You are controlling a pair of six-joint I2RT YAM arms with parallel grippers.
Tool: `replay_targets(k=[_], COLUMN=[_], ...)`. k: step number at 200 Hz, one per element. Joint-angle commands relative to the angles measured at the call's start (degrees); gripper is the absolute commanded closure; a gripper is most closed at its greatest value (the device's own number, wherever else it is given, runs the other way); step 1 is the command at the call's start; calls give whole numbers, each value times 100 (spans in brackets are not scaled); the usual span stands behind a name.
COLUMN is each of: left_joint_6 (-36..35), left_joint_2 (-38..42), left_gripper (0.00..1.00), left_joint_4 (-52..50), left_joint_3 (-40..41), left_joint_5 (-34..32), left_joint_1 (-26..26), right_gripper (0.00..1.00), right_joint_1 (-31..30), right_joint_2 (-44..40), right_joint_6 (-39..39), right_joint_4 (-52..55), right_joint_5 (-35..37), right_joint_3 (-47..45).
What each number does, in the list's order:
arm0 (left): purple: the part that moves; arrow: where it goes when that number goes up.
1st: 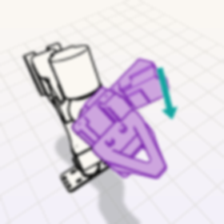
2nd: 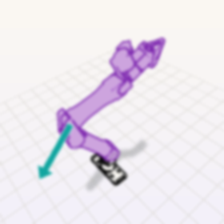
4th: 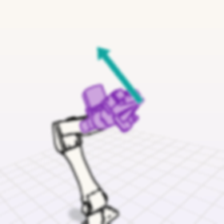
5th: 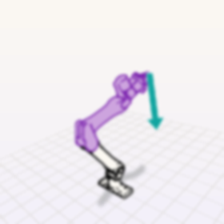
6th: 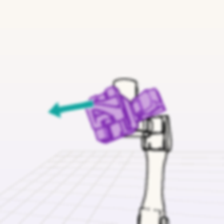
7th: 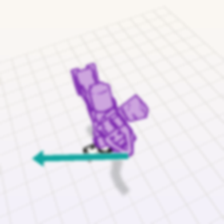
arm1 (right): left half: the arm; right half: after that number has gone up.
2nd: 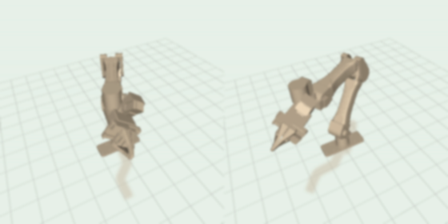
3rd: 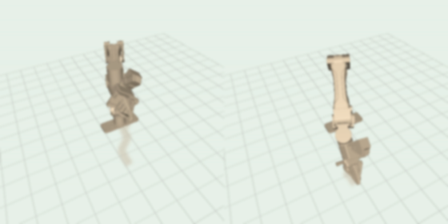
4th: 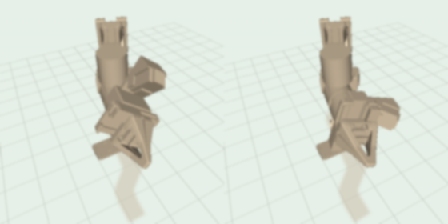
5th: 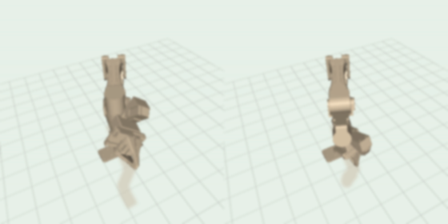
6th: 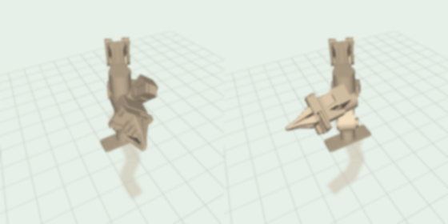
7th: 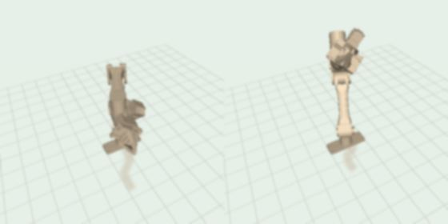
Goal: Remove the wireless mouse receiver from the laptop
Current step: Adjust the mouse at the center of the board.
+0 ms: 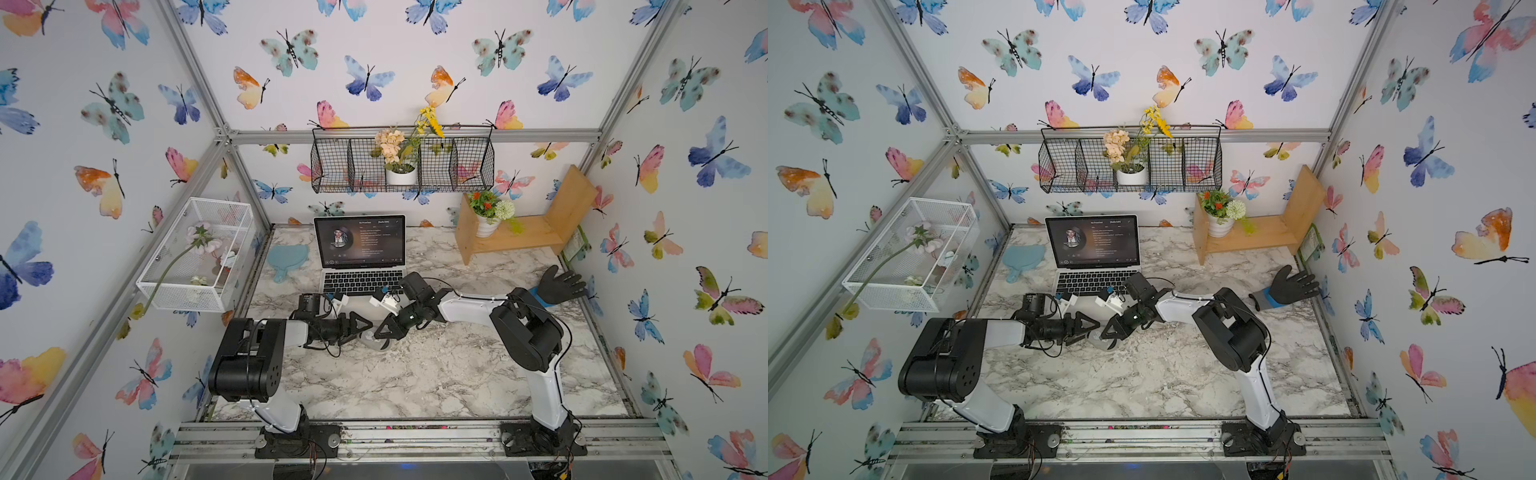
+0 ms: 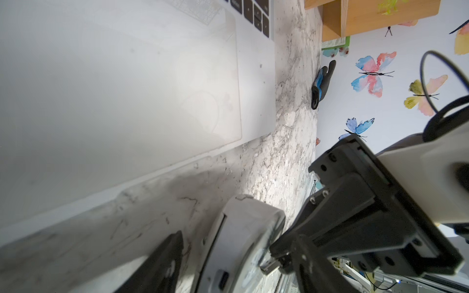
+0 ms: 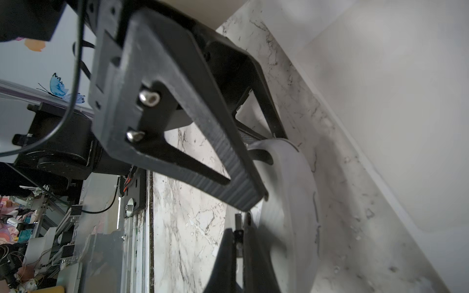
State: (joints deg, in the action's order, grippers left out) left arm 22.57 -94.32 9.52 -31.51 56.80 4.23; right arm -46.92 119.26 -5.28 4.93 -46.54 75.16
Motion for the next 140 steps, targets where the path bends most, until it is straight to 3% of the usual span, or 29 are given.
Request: replay_targets(k=[1, 82, 140], left_joint_6=[210, 462, 568], left_joint_2=[-200, -122, -29], left_gripper=[31, 37, 40], left_joint_4=[313, 726, 790], left_joint_3=[222, 478, 559], left_joint_5=[203, 394, 272], left_joint_1=[33, 134, 378], right_gripper=[98, 98, 98], right_joint_1=[48, 165, 192], right_joint_2=[150, -35, 30], right_joint_6=[-113, 390, 396], right_joint_4=[-144, -380, -424], right_joint_5=[67, -293, -255], right_joint_3=[-179, -856, -821])
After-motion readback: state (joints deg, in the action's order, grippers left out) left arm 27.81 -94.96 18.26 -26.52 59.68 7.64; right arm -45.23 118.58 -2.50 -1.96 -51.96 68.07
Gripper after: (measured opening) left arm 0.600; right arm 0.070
